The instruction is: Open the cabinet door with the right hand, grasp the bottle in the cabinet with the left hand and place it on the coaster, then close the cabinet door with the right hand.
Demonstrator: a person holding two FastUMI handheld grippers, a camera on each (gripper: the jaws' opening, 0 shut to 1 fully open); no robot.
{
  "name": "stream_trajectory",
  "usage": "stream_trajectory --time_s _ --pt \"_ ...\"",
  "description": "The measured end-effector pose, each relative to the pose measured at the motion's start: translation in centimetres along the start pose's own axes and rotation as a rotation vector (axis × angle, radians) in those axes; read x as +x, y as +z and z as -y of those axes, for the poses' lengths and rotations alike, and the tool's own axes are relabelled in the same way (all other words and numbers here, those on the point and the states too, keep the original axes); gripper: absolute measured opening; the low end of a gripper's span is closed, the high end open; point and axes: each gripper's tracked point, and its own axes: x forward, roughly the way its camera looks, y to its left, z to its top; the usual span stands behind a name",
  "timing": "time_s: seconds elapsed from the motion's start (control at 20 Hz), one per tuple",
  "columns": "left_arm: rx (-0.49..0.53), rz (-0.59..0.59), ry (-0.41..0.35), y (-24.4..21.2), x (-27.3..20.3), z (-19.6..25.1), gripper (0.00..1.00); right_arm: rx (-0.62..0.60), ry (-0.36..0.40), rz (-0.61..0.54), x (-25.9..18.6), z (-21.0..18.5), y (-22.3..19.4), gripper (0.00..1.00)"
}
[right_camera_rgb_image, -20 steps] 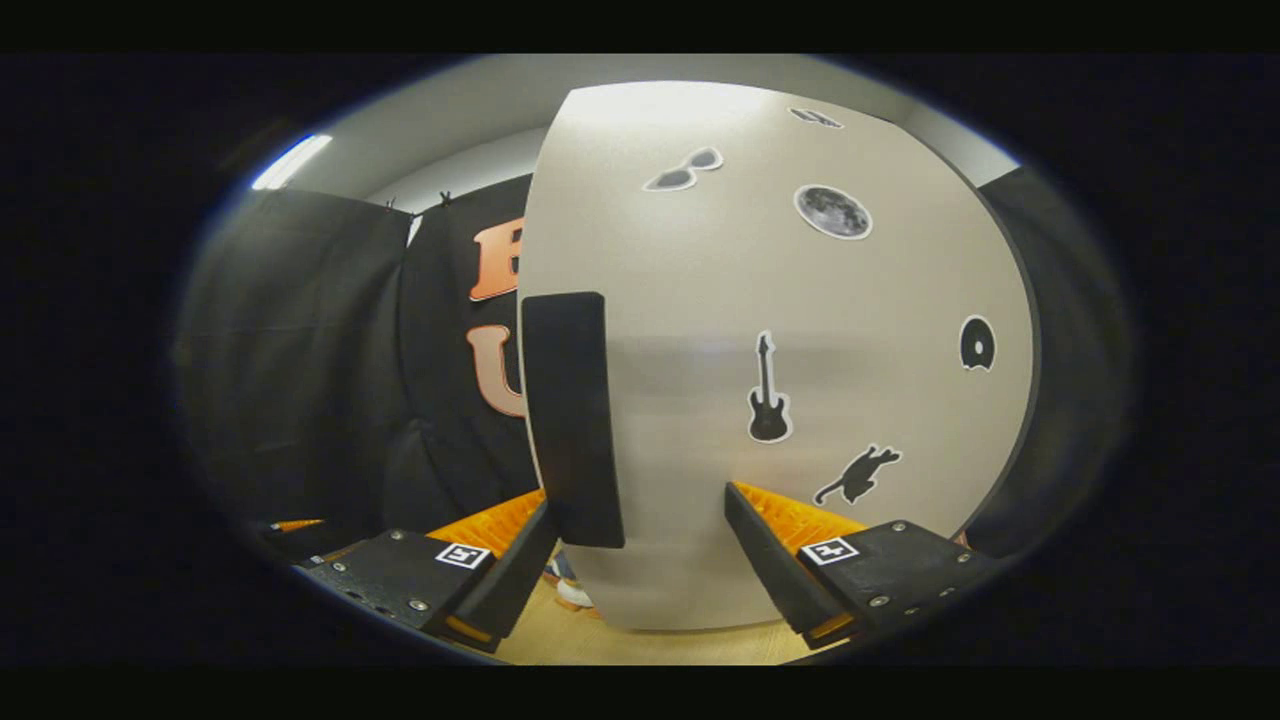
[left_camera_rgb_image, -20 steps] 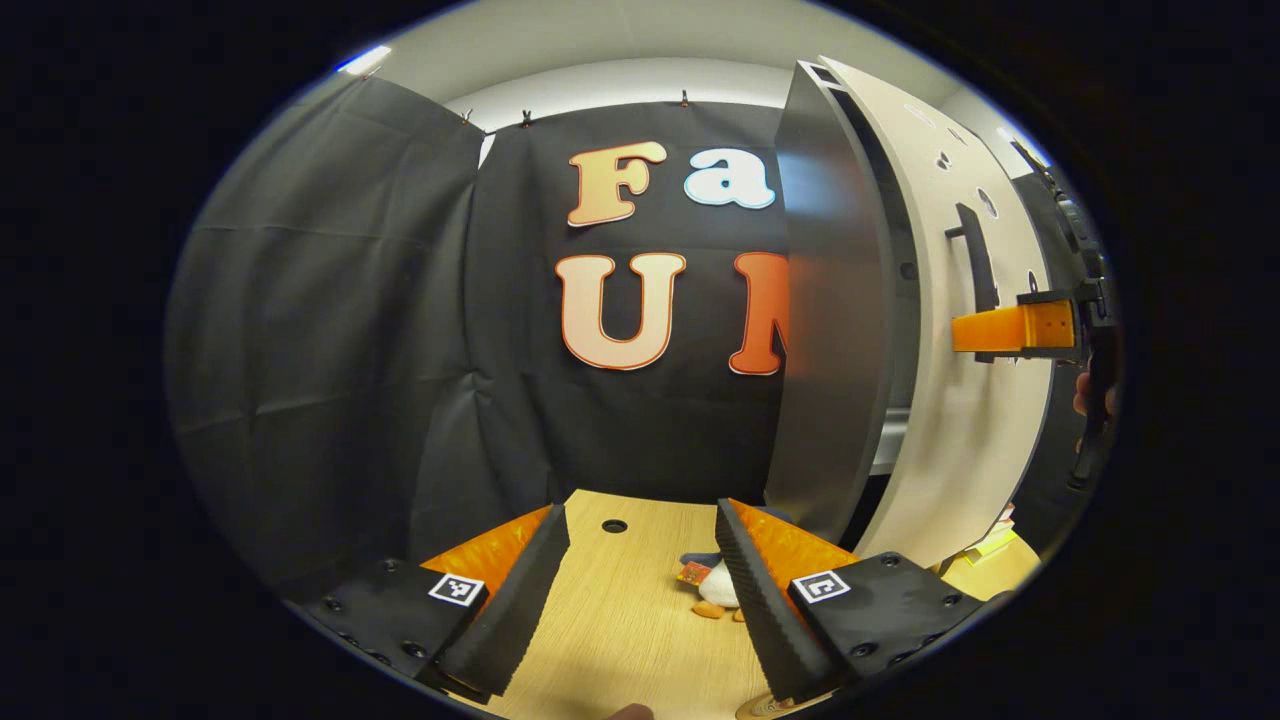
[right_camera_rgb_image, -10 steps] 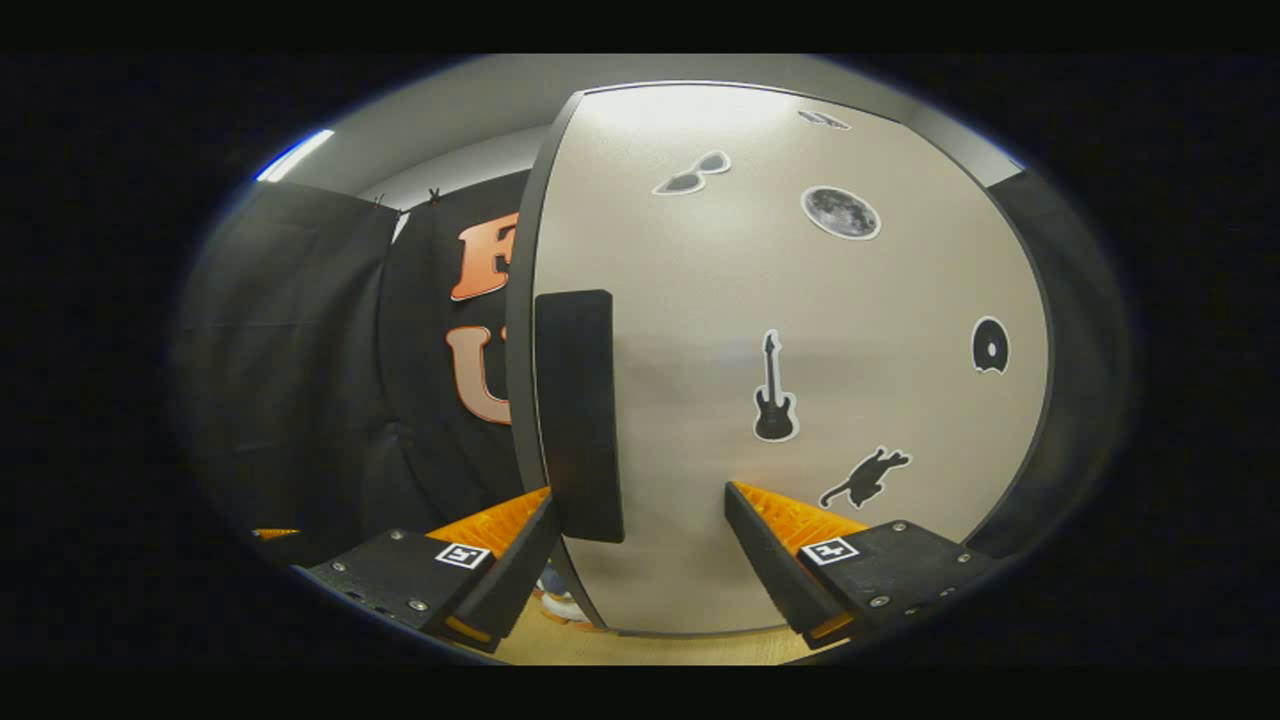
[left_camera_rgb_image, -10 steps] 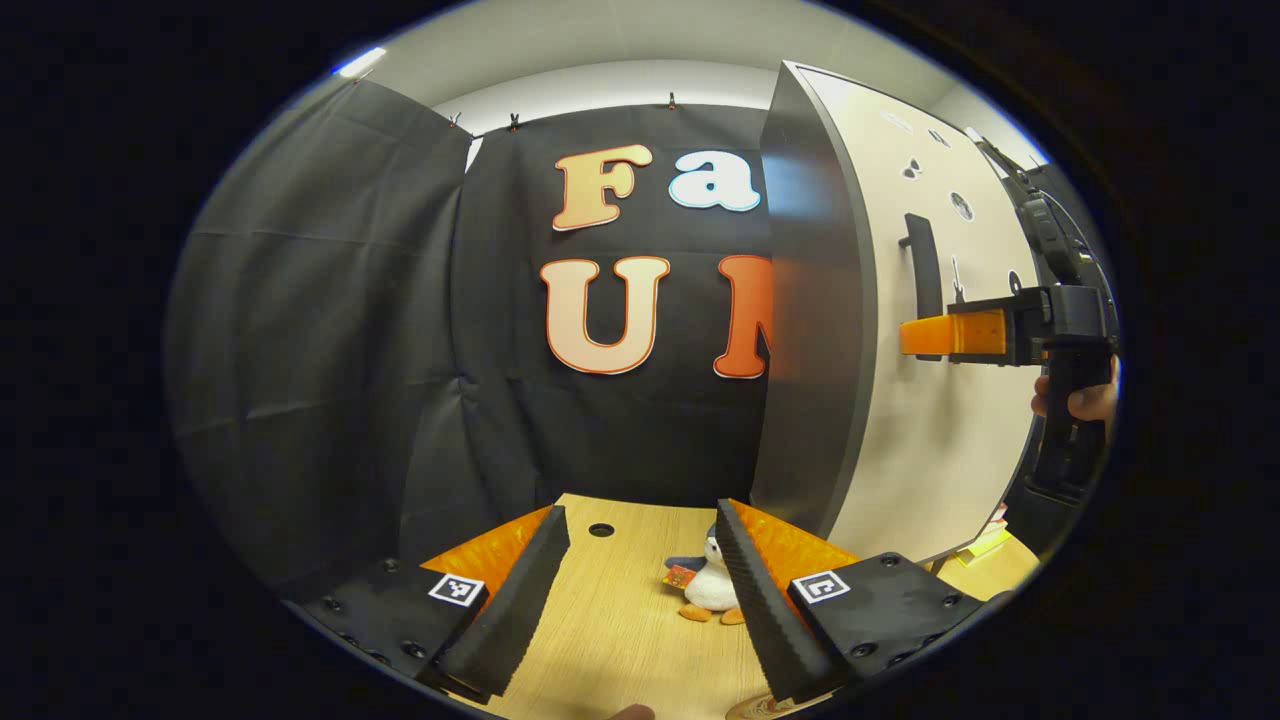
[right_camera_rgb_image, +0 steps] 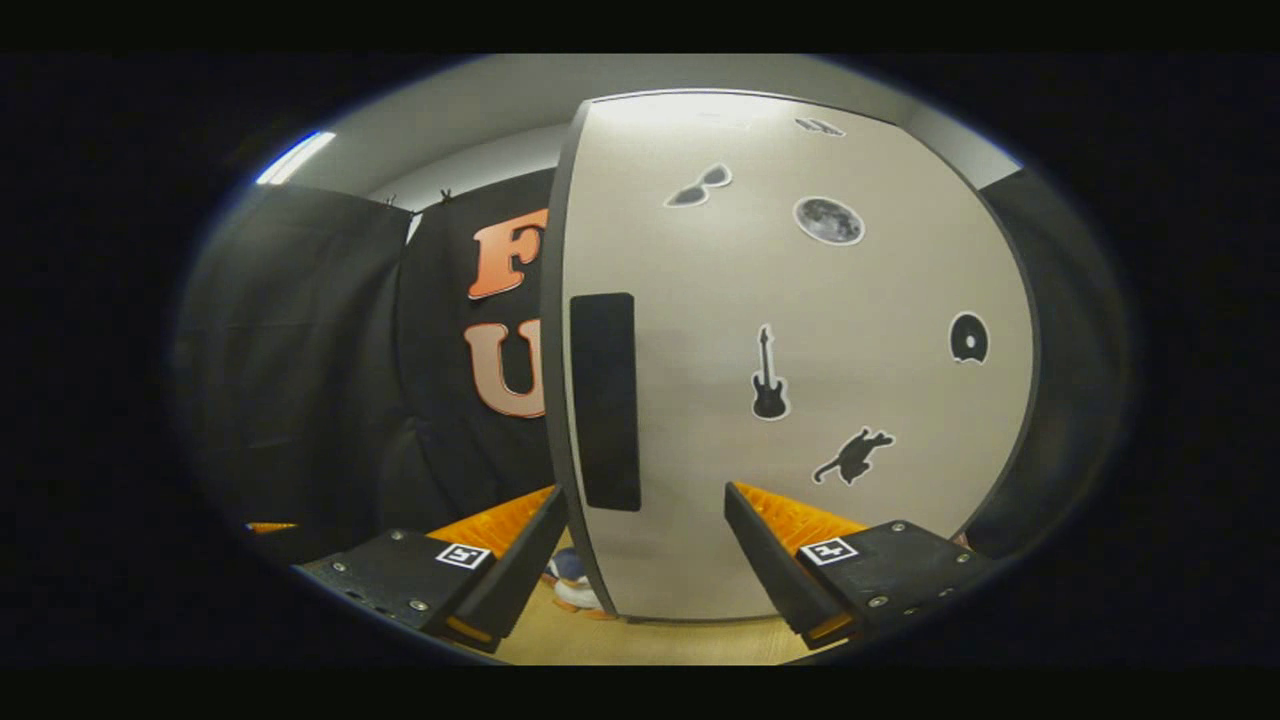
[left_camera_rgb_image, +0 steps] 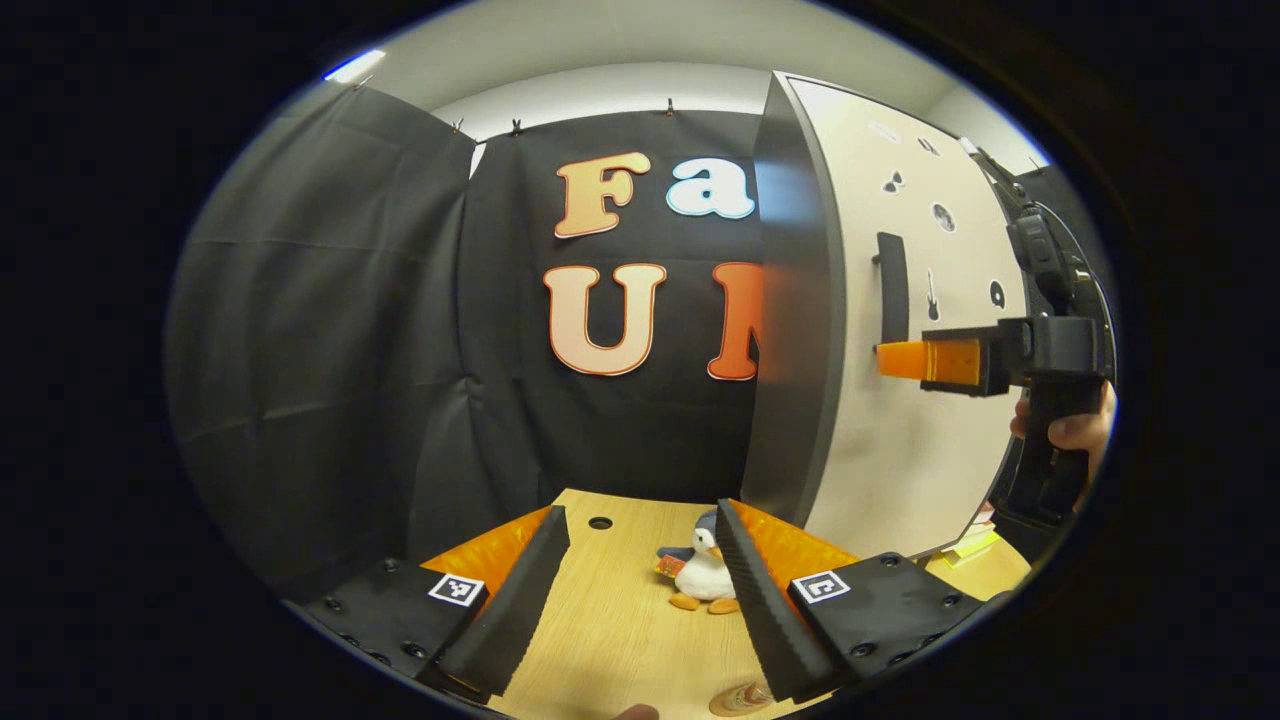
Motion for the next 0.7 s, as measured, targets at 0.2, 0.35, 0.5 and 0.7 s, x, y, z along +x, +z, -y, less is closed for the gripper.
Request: stream_trajectory --time_s 0.2,0.35,0.5,0.7 --pt "-0.001 0.015 -0.021 1.7 -2.9 2.5 0.97 0.003 0.007 -0.007 -6.6 0.8 -0.8 0.97" --pt "0.022 0.031 -0.048 2.9 -5.0 5.3 0.94 0.003 -0.041 0.007 -11.9 3.3 -0.9 0.96" --pt "0.045 0.044 -0.082 4.0 -7.3 8.4 0.95 0.017 -0.092 0.012 -16.7 6.0 -0.8 0.97" --pt "0.041 0.063 -0.121 5.1 -10.1 11.6 0.95 0.049 -0.135 0.016 -21.1 9.0 -1.2 0.97"
